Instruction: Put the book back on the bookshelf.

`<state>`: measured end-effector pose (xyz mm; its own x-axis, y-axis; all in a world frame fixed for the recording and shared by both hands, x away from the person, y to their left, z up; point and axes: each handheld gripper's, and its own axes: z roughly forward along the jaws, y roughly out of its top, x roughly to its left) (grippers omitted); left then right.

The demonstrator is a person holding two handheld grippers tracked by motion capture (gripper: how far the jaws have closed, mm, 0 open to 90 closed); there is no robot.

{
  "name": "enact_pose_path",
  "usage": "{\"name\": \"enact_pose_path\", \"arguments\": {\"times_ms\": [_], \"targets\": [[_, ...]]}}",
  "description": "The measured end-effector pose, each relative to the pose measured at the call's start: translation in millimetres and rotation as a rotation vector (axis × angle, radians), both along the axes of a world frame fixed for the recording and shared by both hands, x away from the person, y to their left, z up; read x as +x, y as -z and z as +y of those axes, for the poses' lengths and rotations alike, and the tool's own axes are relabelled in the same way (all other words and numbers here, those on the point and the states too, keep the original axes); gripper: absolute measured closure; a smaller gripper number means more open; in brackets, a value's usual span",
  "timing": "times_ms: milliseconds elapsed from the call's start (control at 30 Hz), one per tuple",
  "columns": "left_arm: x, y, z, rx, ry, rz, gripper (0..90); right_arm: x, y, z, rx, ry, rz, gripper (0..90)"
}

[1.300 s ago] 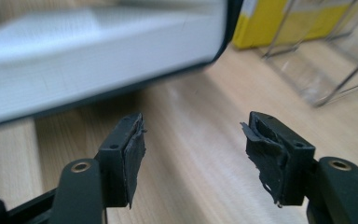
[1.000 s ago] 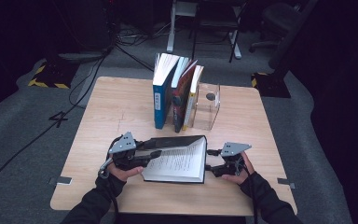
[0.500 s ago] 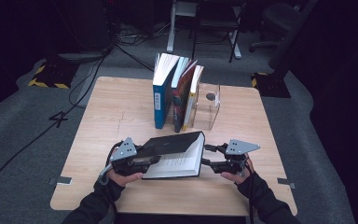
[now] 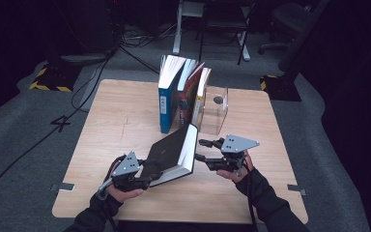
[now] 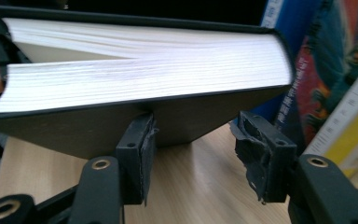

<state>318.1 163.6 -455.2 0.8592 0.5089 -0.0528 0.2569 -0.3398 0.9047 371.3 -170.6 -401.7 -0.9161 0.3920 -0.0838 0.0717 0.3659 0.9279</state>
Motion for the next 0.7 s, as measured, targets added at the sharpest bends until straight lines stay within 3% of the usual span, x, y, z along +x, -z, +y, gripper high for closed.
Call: {"name": "enact_pose_path", "arguments": {"times_ms": [67, 133, 233, 467, 567, 700], "targets": [[-0.5, 0.6, -2.0, 0.008, 0.003, -0.008, 46.8, -3.2, 4.5, 11.9, -0.071, -0.017, 0.019, 41.6], [0.5, 0.2, -2.4, 0.011, 0.01, -0.007, 46.7, -6.4, 11.5, 17.3, -0.1, -0.012, 0.012, 40.3], [2.6, -0.9, -4.6, 0.019, 0.022, 0.002, 46.8, -5.3, 15.9, 14.7, -0.063, 0.005, 0.016, 39.6], [12.7, 0.4, -19.2, -0.009, 0.11, 0.031, 47.4, -8.5, 10.3, 5.7, 0.0, 0.027, -0.008, 44.3], [16.7, 0.2, -28.2, -0.013, 0.134, 0.031, 51.5, -11.7, 3.0, -2.1, 0.015, 0.033, -0.019, 46.5], [27.5, 3.6, -38.1, -0.054, 0.161, 0.067, 54.5, -15.8, -2.5, -7.0, 0.009, 0.05, -0.047, 49.3]]}}
